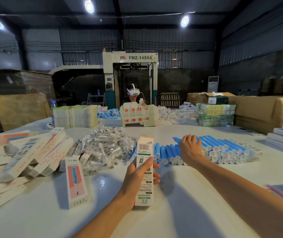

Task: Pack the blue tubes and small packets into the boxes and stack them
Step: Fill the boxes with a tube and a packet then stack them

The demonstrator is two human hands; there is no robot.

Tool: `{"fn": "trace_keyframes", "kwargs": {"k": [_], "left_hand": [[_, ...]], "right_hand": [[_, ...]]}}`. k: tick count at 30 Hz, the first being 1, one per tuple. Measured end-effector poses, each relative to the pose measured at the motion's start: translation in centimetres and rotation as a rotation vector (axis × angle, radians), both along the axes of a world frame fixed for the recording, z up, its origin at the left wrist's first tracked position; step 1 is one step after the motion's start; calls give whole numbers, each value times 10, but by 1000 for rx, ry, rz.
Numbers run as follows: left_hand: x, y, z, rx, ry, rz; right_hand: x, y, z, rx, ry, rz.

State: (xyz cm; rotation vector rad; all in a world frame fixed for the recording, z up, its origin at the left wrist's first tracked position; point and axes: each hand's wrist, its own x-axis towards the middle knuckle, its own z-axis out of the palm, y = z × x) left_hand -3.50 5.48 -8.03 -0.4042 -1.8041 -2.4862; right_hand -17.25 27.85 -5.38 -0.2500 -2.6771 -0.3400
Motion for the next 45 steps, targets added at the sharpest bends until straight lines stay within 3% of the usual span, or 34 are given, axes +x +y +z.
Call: {"fn": "trace_keyframes", "kwargs": {"k": [5,10,17,19,24,33,41,45], "left_hand": [[-3,0,-1,41,-33,-33],[-8,-2,0,3,5,49],[-7,-8,2,-75,-29,167],[-5,-8,2,-98,-37,151],[-2,-5,4,-146,-3,107],[-2,-6,-3,-207,80,32],[-2,-3,-4,-221,84,8],[-1,-3,-3,-215,83,10]], "right_hand": [[14,-17,10,-317,295,196],[48,-46,16,-1277,360,611],[82,-47,44,-1945,399,902],[86,-44,53,-1958,426,986],[91,-52,58,-1876,288,1112],[82,-57,62,-1665,249,921],[84,-44,77,-1385,-106,849],[86,-46,73,-1329,-129,877]]}}
